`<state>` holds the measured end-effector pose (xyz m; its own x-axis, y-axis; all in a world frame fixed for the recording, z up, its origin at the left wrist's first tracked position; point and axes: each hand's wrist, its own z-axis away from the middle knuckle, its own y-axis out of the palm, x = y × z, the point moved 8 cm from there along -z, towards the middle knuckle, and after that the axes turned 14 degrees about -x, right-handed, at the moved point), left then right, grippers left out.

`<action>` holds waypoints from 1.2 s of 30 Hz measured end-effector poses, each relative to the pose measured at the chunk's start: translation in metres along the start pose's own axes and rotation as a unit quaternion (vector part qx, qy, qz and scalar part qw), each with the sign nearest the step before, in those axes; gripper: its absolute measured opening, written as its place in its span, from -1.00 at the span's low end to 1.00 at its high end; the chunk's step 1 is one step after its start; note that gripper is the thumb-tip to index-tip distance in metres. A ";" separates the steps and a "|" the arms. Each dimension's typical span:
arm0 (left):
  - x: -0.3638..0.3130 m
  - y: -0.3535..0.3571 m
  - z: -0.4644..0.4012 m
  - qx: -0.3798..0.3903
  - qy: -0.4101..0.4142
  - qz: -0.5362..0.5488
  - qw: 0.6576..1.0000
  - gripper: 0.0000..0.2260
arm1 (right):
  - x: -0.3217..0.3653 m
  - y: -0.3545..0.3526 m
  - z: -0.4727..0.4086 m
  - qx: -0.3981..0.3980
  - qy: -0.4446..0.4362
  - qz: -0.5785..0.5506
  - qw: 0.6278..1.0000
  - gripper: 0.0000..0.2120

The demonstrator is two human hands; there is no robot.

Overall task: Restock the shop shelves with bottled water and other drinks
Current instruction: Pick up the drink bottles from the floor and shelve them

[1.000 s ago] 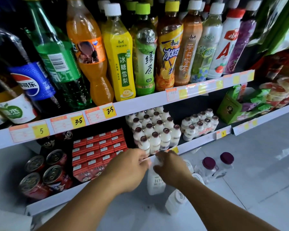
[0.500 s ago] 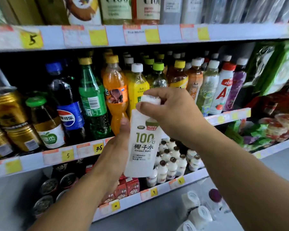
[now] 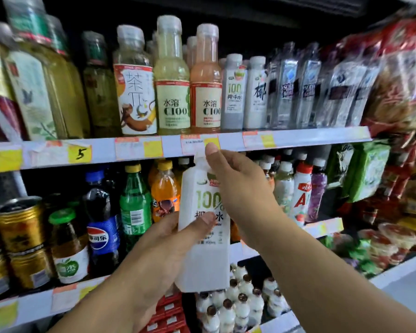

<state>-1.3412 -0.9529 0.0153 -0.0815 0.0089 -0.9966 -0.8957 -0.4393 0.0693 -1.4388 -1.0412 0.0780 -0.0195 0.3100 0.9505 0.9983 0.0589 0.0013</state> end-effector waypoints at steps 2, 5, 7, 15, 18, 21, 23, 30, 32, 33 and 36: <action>-0.007 0.001 0.002 0.002 0.009 0.006 1.000 -0.80 | -0.006 0.003 0.002 0.005 0.036 -0.041 0.998 -0.38; -0.018 0.005 0.003 0.002 0.029 -0.003 1.000 -0.73 | -0.006 0.005 0.010 0.027 0.068 -0.094 0.993 -0.62; -0.023 0.006 0.002 -0.004 0.037 -0.004 0.999 -0.72 | -0.002 0.004 0.012 0.028 0.059 -0.094 0.993 -0.68; -0.061 0.023 -0.016 -0.016 0.093 -0.008 0.996 -0.62 | 0.024 -0.010 -0.014 0.025 0.036 -0.087 0.995 -0.66; -0.094 0.038 -0.026 -0.021 0.121 -0.014 0.992 -0.62 | 0.054 -0.024 -0.030 0.026 -0.013 -0.052 0.998 -0.75; -0.128 0.057 -0.038 -0.017 0.134 -0.014 0.991 -0.61 | 0.077 -0.041 -0.047 0.012 -0.045 0.002 0.999 -0.60; -0.148 0.070 -0.046 -0.033 0.153 -0.032 0.987 -0.64 | 0.084 -0.054 -0.061 -0.007 -0.037 0.034 0.999 -0.44; -0.174 0.122 -0.080 -0.069 0.171 -0.031 0.982 -0.74 | 0.104 -0.084 -0.119 0.004 -0.040 0.094 0.995 -0.56; -0.180 0.135 -0.087 -0.069 0.178 -0.045 0.981 -0.71 | 0.105 -0.090 -0.135 0.003 -0.039 0.093 0.995 -0.60; -0.182 0.140 -0.091 -0.071 0.175 -0.053 0.981 -0.70 | 0.108 -0.093 -0.142 0.005 -0.039 0.091 0.995 -0.63; -0.190 0.147 -0.104 -0.107 0.176 -0.111 0.972 -0.61 | 0.115 -0.094 -0.161 0.018 -0.046 0.085 0.995 -0.69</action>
<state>-1.4123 -1.1126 0.2108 0.2915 -0.1663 -0.9420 -0.7591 -0.6394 -0.1220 -1.5255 -1.1641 0.2369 0.1433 0.4036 0.9036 0.9849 0.0317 -0.1703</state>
